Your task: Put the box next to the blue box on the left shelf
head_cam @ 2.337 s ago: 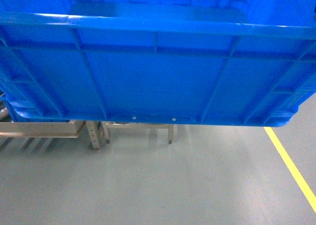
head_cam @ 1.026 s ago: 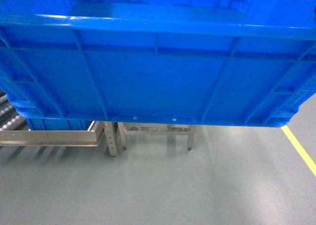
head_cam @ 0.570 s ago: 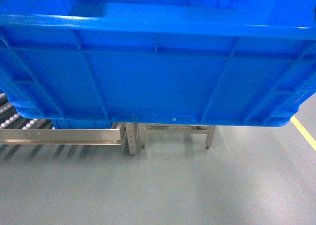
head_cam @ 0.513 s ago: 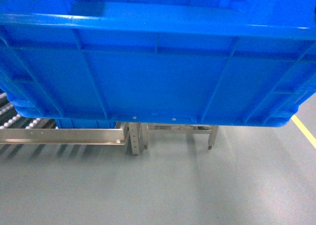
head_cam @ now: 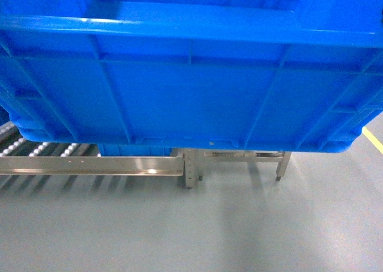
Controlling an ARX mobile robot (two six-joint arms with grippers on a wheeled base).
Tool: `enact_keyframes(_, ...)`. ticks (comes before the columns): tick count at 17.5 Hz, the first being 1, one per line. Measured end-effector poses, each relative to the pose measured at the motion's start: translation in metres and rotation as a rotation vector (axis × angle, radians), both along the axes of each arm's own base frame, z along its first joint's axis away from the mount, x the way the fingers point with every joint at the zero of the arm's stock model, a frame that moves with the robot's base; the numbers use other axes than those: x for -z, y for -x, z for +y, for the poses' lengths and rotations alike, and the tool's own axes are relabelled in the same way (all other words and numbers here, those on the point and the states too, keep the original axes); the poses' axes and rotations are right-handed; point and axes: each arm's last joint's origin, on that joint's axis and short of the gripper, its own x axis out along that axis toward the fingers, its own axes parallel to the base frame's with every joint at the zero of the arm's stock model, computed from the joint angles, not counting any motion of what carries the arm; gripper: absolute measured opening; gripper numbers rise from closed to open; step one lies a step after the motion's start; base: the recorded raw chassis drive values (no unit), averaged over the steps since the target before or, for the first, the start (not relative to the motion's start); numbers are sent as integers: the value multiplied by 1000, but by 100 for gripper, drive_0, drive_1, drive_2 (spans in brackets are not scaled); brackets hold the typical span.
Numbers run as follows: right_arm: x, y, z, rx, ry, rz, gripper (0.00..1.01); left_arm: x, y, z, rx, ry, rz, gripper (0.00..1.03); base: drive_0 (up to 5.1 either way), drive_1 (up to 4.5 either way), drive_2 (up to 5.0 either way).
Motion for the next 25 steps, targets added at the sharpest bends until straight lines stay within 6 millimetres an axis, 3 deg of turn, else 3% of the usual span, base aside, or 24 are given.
enact_keyframes(25, 0, 0, 0, 0, 0, 1, 10, 0, 0, 0, 0, -1, 3, 9, -500, 246, 246)
